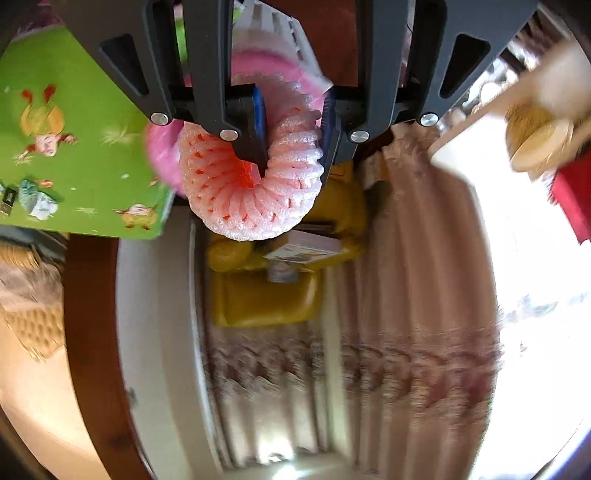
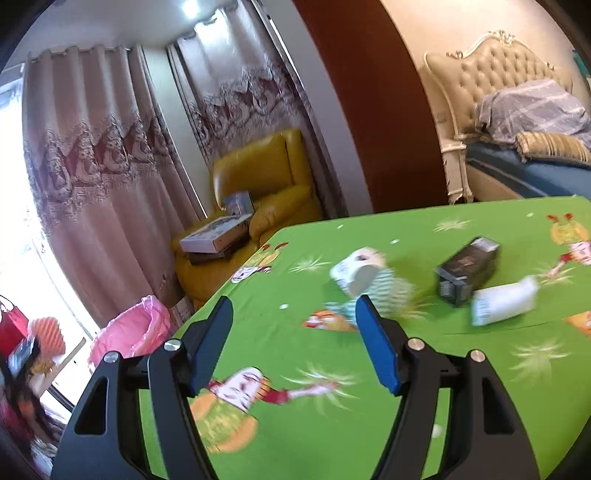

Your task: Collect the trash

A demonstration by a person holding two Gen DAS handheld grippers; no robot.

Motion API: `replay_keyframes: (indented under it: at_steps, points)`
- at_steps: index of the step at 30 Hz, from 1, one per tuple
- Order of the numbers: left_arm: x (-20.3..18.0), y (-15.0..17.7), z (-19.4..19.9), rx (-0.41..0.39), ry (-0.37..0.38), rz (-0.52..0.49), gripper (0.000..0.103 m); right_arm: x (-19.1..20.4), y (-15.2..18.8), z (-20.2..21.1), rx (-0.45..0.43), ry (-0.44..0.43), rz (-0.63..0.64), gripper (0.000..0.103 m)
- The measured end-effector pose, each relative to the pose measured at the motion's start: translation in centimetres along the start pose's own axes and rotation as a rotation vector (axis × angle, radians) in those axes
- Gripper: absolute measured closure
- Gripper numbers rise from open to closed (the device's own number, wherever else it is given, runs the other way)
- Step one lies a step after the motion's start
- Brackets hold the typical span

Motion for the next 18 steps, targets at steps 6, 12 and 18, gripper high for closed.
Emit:
replay_keyframes:
  at_steps: [6,12,18]
  points:
    - [-1.4,-4.1,-8.3,0.1,-0.076,0.004,0.032,-4.7,-0.5,7.5,-0.079,0.015,0.007,0.036]
    - [-2.4,-4.2,-10.1,0.156,-0.184,0.004,0.021,-8.9,0.0,13.8,-0.164,0.079,0.035,0.034]
    - [-2.8,-1.5,-12.8,0.346,-0.144,0.031,0.018,-10.7,0.1,14.9,-0.178,0.072,-0.005,0.034]
Point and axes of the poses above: each gripper's, at about its wrist camera, not at the fingertips, and z roughly against the way its jaws point, x to its left, y to its underside, the point moved 7 cm from there along -z, roughly the way its jaws point, and after that the axes turned 10 degrees about -z, right-handed, at the moved point
